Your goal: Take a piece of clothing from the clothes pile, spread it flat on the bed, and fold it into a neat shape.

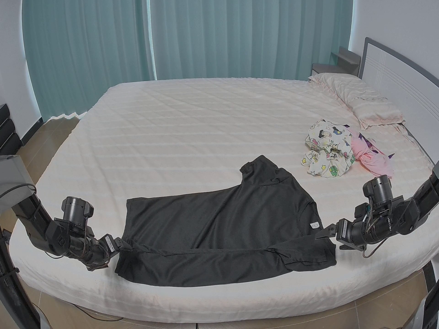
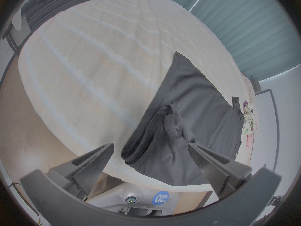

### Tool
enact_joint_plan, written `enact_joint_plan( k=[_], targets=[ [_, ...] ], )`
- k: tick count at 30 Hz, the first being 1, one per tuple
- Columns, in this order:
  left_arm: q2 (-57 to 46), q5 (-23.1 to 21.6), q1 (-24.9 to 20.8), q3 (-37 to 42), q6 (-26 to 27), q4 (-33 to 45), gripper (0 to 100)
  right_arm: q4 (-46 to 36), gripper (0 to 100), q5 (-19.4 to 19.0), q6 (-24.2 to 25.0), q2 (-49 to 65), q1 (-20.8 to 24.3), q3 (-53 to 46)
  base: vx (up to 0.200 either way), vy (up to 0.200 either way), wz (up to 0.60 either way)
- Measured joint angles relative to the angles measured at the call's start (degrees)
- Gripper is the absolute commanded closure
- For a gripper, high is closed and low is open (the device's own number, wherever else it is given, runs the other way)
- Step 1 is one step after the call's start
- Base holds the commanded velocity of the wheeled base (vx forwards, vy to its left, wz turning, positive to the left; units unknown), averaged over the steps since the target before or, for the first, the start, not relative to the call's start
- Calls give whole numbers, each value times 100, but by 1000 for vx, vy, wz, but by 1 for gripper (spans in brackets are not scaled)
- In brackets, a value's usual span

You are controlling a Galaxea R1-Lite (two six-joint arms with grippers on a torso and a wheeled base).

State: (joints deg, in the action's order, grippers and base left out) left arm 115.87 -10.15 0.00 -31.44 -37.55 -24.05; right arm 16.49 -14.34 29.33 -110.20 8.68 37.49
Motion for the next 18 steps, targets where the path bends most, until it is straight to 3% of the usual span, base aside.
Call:
enact_joint_plan(
  k=[11, 18],
  targets=[
    [-5, -191, 0, 149, 62, -217, 0, 1441, 0, -107, 564, -335, -85, -610, 0, 0, 0],
    [74, -451, -2, 634, 523, -1367, 0, 1495, 0, -126, 591, -413, -118, -758, 0, 0, 0]
  ],
)
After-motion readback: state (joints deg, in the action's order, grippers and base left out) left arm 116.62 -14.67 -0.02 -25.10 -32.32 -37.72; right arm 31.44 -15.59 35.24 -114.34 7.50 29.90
